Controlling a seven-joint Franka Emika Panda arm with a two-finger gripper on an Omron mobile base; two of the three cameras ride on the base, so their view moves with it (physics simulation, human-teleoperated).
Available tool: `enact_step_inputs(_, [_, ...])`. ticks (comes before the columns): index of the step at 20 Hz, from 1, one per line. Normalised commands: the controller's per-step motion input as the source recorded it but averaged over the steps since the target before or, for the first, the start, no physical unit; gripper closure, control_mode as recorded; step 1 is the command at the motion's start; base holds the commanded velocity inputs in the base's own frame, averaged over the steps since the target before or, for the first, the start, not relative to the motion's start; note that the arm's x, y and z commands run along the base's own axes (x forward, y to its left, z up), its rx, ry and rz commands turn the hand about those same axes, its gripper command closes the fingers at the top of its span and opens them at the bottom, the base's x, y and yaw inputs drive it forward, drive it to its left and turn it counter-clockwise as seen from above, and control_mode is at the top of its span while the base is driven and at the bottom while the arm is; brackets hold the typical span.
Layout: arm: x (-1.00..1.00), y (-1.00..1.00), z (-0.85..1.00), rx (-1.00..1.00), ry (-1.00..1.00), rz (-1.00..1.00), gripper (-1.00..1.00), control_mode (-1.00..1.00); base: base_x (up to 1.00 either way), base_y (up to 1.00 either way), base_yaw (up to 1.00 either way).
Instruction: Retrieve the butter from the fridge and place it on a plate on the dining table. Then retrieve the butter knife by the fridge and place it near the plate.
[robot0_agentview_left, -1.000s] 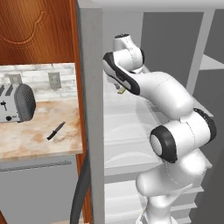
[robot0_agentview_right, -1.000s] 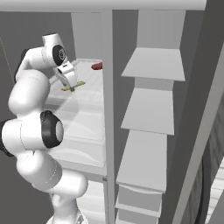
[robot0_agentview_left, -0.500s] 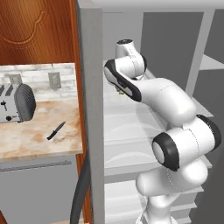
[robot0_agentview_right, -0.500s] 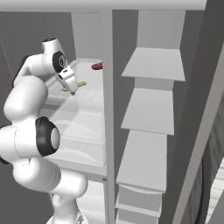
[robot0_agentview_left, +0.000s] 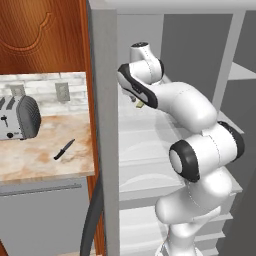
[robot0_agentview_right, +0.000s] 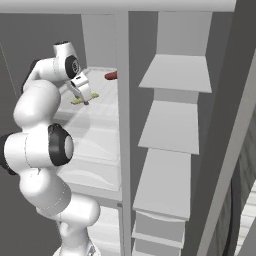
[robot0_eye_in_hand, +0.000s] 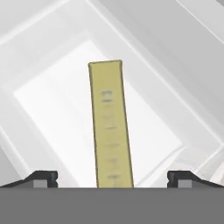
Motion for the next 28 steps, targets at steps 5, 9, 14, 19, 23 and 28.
enact_step_inputs(5, [0.07, 0.00, -0.31, 0.00, 0.00, 0.00, -1.00, -1.00, 0.00, 0.00, 0.00])
enact_step_inputs(9, [-0.28, 0.00, -0.28, 0.00, 0.00, -0.02, 1.00, -1.00, 0.00, 0.00, 0.00])
enact_step_inputs(14, [-0.05, 0.00, -0.22, 0.00, 0.00, 0.00, 1.00, -1.00, 0.00, 0.00, 0.00])
enact_step_inputs(19, [0.02, 0.00, -0.02, 0.00, 0.08, 0.00, 1.00, -1.00, 0.00, 0.00, 0.00])
enact_step_inputs(23, [0.06, 0.00, 0.00, 0.00, 0.02, 0.00, 1.00, -1.00, 0.00, 0.00, 0.00])
enact_step_inputs(28, [-0.13, -0.31, 0.16, 0.01, 0.00, 0.04, 1.00, -1.00, 0.00, 0.00, 0.00])
